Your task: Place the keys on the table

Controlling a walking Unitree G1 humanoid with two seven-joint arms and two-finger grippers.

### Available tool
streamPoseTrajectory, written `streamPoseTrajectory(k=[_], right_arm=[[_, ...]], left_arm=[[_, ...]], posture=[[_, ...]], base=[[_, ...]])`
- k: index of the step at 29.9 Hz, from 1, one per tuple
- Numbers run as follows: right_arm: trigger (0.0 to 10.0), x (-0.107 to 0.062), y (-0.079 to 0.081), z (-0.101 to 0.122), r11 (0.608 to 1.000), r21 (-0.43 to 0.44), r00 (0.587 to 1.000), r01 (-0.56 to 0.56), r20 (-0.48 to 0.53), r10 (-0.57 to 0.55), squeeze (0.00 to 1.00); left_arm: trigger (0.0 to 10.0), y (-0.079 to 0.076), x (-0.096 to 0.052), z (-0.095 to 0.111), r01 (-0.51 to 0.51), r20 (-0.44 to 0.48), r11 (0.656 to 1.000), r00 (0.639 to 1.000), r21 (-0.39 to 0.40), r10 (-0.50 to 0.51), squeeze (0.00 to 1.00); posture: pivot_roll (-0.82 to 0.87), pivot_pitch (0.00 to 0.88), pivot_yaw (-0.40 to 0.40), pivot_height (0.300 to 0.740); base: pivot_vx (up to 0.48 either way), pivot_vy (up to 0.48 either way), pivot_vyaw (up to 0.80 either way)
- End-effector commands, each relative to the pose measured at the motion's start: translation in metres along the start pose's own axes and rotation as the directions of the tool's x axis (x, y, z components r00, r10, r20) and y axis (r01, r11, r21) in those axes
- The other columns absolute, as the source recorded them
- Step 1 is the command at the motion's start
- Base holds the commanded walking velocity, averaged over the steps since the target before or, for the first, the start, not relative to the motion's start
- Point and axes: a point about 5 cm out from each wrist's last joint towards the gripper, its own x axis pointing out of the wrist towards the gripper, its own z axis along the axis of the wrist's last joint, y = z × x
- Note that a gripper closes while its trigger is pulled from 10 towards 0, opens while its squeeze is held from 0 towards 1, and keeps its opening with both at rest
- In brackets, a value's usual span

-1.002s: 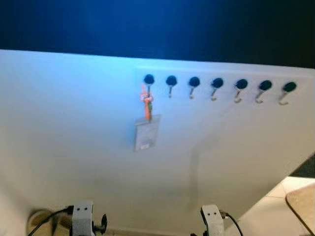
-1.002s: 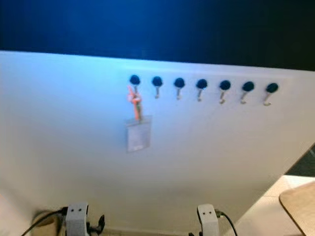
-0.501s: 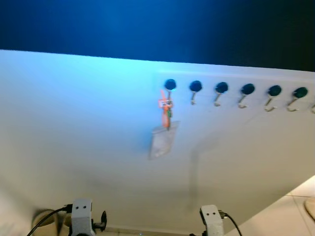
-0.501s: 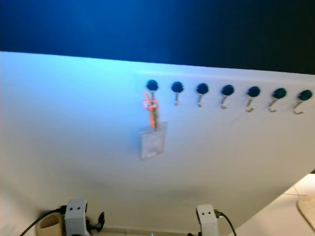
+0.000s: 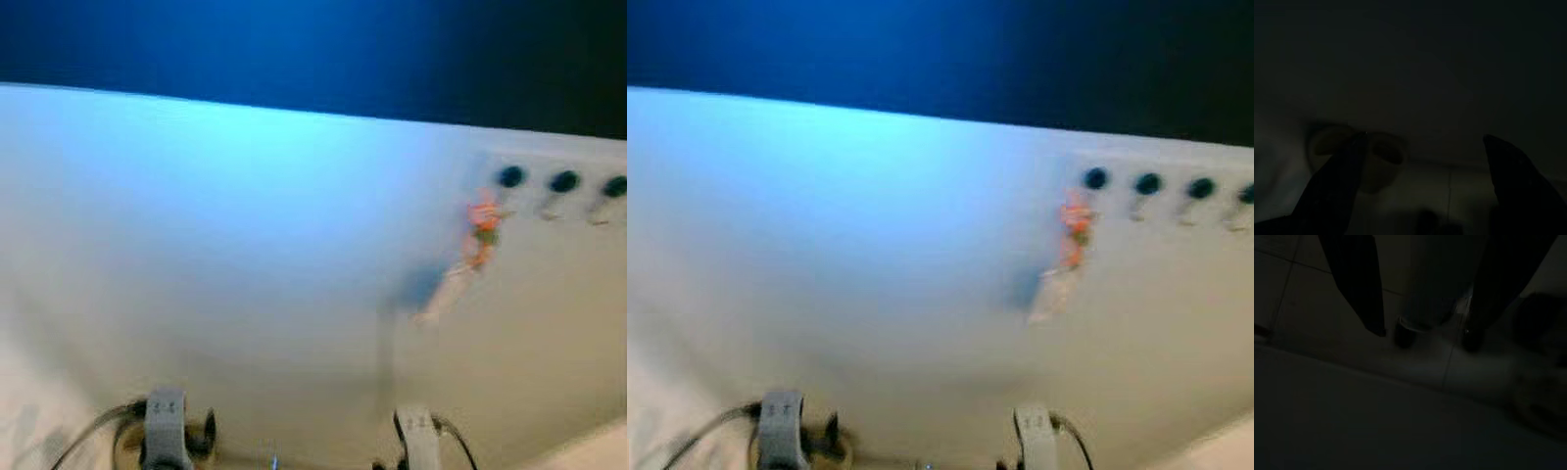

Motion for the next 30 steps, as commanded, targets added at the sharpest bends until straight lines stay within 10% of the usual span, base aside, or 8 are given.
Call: streamPoseTrajectory(k=[1, 11, 30], right_arm=[[10.0, -0.0028, -0.0055, -0.0065, 1.000, 0.004, 1.000, 0.019, -0.023, -0.019, 0.00], [10.0, -0.0031, -0.0064, -0.0070, 1.000, 0.007, 0.999, 0.023, -0.024, -0.023, 0.00], [10.0, -0.0036, -0.0074, -0.0080, 1.000, 0.008, 0.999, 0.029, -0.028, -0.028, 0.00]], left_arm=[[10.0, -0.0003, -0.0015, -0.0025, 0.016, -0.012, 1.000, 1.000, 0.026, -0.016, 0.00], [10.0, -0.0015, -0.0010, -0.0014, 0.023, -0.007, 1.000, 1.000, 0.011, -0.022, 0.00], [10.0, -0.0003, -0.0005, -0.0047, 0.008, -0.040, 1.000, 0.999, -0.006, -0.008, 0.00]], posture=[[0.08, 0.080, -0.031, 0.740], [0.08, 0.073, -0.030, 0.740], [0.08, 0.073, -0.030, 0.740]], base=[[0.000, -0.480, 0.00], [0.000, -0.455, 0.00], [0.000, 0.000, 0.00]])
